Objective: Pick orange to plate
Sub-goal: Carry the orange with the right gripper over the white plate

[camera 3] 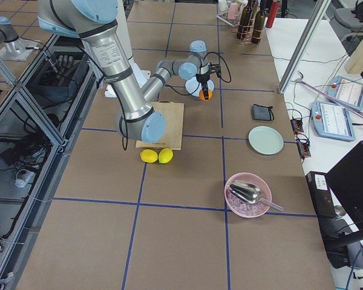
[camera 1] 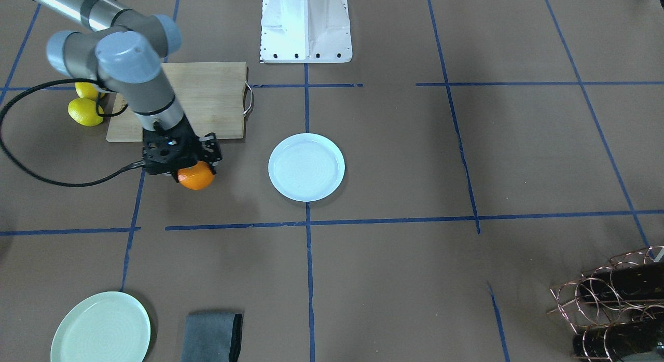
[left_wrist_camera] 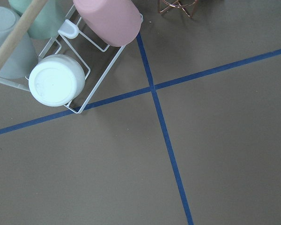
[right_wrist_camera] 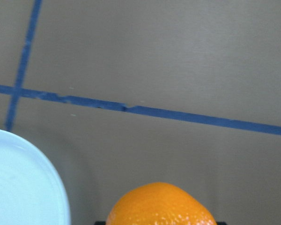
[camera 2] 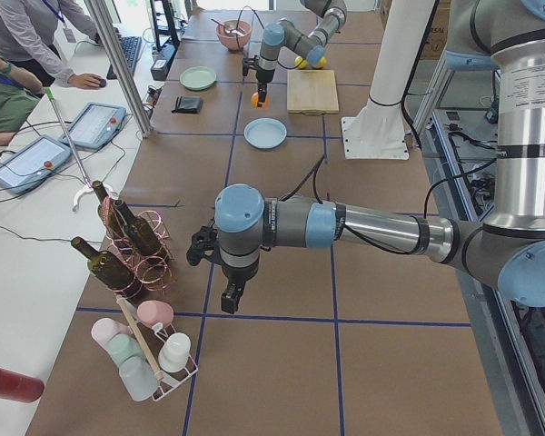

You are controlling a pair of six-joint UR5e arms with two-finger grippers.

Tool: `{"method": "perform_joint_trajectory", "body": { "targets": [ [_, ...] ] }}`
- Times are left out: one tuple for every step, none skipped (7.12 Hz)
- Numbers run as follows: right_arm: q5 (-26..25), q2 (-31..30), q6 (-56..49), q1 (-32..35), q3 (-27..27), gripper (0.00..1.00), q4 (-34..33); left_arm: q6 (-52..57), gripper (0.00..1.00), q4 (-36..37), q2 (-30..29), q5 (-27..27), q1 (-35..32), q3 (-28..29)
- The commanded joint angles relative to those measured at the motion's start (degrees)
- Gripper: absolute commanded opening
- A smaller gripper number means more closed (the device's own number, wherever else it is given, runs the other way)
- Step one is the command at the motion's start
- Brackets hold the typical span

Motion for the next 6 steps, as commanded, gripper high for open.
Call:
{"method": "perform_joint_trajectory", "body": {
  "targets": [
    [-4.8,8.6,5.2,-4.5,-9.2,0.0,-1.4,0.1,1.0,0.0,-0.1,0.0,0.0,-0.2],
    [-5.3,8.5,5.3,-5.5,-9.3,0.0,-1.4,0.1,1.0,0.0,-0.1,0.0,0.0,-0.2],
    [-5.6,8.4,5.4,-6.1,-9.5,0.0,-1.3,0.1,1.0,0.0,-0.2,-0.1,0.0,-0.1],
    [-5.9,8.6,5.4,-6.6,-9.7,0.0,-1.3,0.1,1.0,0.0,-0.2,-0.1,0.0,-0.2],
    [-5.9,8.6,5.6,-6.9,-9.7,0.0,-1.3,0.1,1.0,0.0,-0.2,-0.1,0.0,-0.1],
    [-5.9,8.6,5.5,-7.0,-10.0,0.0,-1.3,0.2,1.0,0.0,-0.2,-0.1,0.0,-0.1]
  ]
}}
